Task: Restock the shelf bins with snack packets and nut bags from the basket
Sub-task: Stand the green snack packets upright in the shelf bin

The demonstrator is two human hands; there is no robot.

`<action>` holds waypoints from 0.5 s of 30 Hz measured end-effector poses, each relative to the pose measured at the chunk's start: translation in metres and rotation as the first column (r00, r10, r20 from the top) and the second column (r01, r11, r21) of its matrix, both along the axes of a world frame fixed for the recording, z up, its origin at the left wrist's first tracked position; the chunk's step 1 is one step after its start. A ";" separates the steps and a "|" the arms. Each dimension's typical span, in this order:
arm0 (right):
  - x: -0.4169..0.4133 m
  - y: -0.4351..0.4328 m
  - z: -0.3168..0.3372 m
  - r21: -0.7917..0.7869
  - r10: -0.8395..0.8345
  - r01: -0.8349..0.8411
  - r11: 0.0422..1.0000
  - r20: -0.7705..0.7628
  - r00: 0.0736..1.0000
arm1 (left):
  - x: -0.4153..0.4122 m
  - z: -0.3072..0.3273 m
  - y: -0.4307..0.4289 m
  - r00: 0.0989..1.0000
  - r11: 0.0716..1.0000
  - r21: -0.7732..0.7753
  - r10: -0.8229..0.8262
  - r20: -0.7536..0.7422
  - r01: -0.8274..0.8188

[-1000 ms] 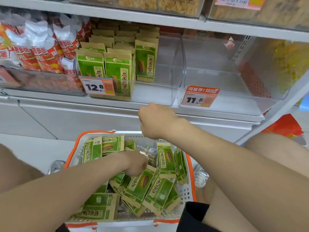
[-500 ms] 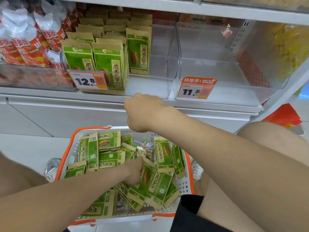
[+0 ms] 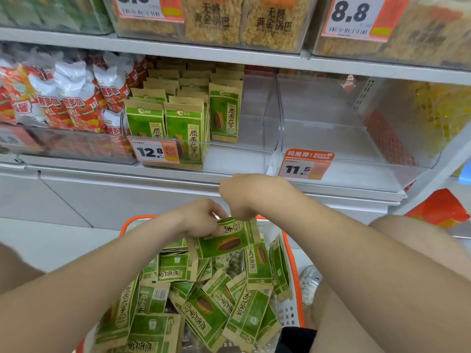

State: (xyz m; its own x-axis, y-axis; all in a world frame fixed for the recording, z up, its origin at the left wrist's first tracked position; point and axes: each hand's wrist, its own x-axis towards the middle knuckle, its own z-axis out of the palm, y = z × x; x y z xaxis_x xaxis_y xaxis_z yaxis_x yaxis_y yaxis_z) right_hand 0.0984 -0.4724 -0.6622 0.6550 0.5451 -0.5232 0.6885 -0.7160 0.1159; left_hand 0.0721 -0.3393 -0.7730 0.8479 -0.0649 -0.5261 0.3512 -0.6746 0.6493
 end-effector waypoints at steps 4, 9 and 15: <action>0.003 -0.003 0.007 0.108 -0.093 0.089 0.990 0.032 0.995 | 0.009 0.027 0.018 0.993 0.969 -0.240 0.087 0.083 -0.065; 0.013 -0.004 0.010 0.419 -0.288 0.171 0.892 0.235 0.928 | 0.018 0.066 0.034 0.901 0.832 -0.488 0.393 0.184 -0.264; 0.021 0.002 0.012 0.821 -0.627 0.219 0.527 0.201 0.753 | 0.021 0.081 0.024 0.659 0.496 -0.719 0.749 0.070 -0.487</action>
State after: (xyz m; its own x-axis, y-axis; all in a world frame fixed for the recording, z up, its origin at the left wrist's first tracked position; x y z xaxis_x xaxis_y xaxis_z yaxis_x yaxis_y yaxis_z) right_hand 0.1193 -0.4704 -0.6505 0.9374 0.1768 0.3001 0.2891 -0.8755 -0.3872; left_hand 0.0929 -0.3152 -0.6922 0.8921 0.3712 -0.2576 0.1877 0.2143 0.9586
